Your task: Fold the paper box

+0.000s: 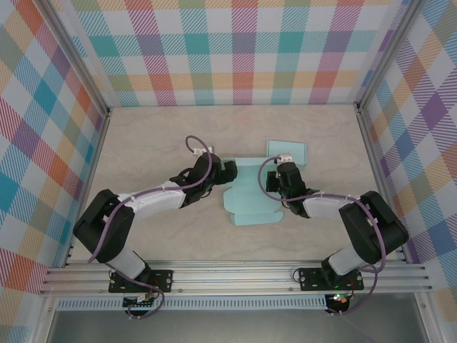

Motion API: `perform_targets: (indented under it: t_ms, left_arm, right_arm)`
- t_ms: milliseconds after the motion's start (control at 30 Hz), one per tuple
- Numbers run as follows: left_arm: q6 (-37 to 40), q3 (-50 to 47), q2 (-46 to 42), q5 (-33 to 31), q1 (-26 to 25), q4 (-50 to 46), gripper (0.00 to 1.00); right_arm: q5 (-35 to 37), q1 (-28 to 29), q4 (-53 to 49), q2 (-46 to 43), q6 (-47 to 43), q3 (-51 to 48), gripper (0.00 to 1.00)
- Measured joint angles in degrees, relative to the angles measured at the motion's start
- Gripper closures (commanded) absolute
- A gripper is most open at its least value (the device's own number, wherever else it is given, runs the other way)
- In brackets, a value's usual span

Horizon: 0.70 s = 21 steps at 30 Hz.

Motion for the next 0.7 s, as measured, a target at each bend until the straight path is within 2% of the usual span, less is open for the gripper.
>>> perform_targets:
  t_ms: [167,300,533,700]
  left_arm:
    - [-2.0,-0.4,0.8,-0.2,-0.1,2.6,0.0]
    - [-3.7,-2.6,-0.5,-2.7,-0.2,2.6,0.0]
    - [-7.8,-11.5,-12.9,-8.6,-0.5,-0.9,0.0]
    - [-11.6,-17.8,-21.2,-8.7,-0.6,-2.1,0.0]
  right_arm:
    - [2.4,1.4,-2.2,-0.7,2.4,0.1,1.0]
    - [4.4,2.9,-2.9,-1.7,3.2,0.1,1.0]
    - [5.2,4.4,-3.3,-1.8,3.2,0.1,1.0]
    - [6.2,4.5,-3.3,-1.8,3.0,0.1,1.0]
